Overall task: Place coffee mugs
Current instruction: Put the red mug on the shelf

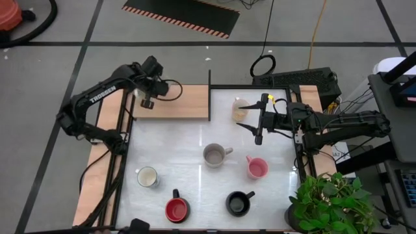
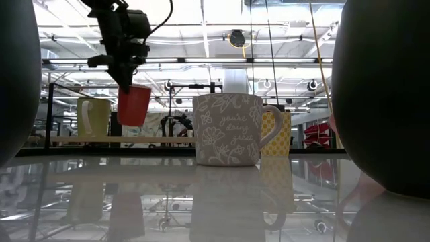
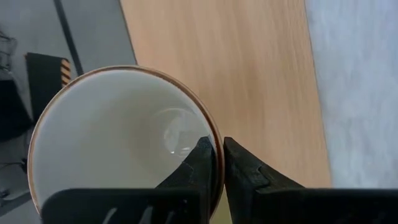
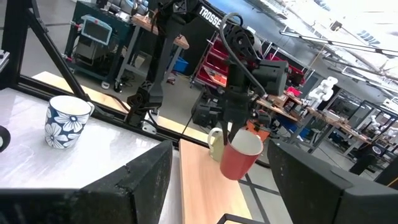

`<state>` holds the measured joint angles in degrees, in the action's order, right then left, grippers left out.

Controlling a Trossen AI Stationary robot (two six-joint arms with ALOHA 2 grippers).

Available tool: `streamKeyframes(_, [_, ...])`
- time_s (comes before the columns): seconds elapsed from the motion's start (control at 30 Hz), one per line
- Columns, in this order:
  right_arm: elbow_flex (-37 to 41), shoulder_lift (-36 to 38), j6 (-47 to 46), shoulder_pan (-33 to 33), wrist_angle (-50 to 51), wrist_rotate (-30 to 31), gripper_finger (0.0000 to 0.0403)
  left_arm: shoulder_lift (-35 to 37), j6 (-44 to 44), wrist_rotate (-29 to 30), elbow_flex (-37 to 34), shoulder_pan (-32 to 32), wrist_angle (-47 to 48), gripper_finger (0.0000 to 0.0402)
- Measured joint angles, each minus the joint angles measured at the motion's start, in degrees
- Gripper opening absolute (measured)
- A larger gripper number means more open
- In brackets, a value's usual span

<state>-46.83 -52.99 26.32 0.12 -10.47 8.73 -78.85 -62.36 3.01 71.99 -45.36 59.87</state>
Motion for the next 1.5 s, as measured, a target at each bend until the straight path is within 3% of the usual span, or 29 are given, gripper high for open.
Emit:
streamKeyframes(0.27, [0.00,0.00,-0.31,0.07,0.02,0.00,0.0257,-3.16,2.12,1.79,0.00,-0.74,0.04,0.0044])
streamKeyframes(1.13, [0.00,0.00,-1.23,0.07,0.66,-0.02,0.0257,-3.28,4.26,6.74,-1.07,-0.63,-3.28,0.0050])
streamKeyframes(1.5, [0.00,0.00,-1.42,0.07,0.67,-0.02,0.0257,-4.04,5.26,10.25,-1.07,-0.35,-3.97,0.0121])
